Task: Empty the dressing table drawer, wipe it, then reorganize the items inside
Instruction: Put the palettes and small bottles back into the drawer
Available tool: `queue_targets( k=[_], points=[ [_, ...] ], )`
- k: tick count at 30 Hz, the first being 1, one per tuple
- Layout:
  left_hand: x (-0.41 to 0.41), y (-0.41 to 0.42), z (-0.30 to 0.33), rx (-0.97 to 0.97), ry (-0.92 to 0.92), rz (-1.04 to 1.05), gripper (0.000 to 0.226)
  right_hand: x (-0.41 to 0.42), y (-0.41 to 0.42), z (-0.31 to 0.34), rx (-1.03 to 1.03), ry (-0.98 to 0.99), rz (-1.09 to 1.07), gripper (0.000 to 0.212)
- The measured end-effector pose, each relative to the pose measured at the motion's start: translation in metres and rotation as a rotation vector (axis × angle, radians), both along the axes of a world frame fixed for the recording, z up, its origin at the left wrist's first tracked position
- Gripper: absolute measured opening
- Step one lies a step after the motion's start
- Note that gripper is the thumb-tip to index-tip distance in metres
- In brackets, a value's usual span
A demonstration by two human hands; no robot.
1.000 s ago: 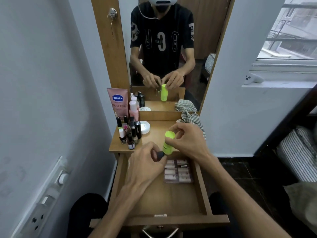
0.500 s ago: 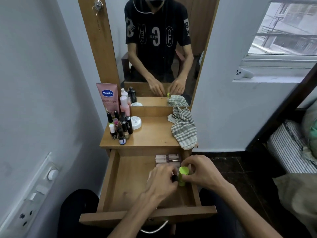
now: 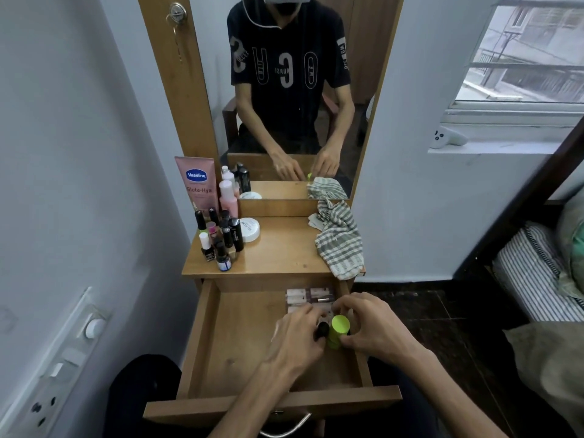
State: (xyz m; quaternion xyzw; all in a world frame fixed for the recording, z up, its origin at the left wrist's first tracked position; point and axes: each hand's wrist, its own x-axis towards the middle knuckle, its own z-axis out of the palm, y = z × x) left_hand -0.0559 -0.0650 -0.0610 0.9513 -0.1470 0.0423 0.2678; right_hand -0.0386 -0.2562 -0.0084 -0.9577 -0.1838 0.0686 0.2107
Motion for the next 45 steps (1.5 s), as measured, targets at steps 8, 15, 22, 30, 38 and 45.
queue_targets(
  k=[8, 15, 22, 30, 38, 45],
  points=[
    [-0.009, 0.047, 0.048, -0.140, -0.248, 0.194, 0.010, 0.017, 0.044, 0.034, 0.168, -0.217, 0.046, 0.023],
    [0.019, 0.121, 0.097, -0.155, -0.379, 0.626, 0.028, 0.068, 0.146, 0.068, 0.302, -0.366, 0.034, 0.037],
    [0.037, 0.139, 0.102, 0.013, -0.282, 0.626, 0.029, 0.114, 0.196, 0.084, 0.095, -0.299, 0.167, 0.058],
    [0.040, 0.132, 0.098, -0.050, -0.275, 0.641, 0.017, 0.124, 0.193, 0.085, 0.027, -0.366, 0.197, 0.038],
    [0.010, 0.103, 0.086, -0.225, -0.234, 0.440, 0.013, 0.091, 0.134, 0.100, 0.072, -0.352, 0.085, 0.017],
    [-0.010, 0.066, 0.053, -0.098, -0.052, 0.285, 0.013, 0.037, 0.075, 0.075, -0.031, -0.170, 0.106, 0.013]
  ],
)
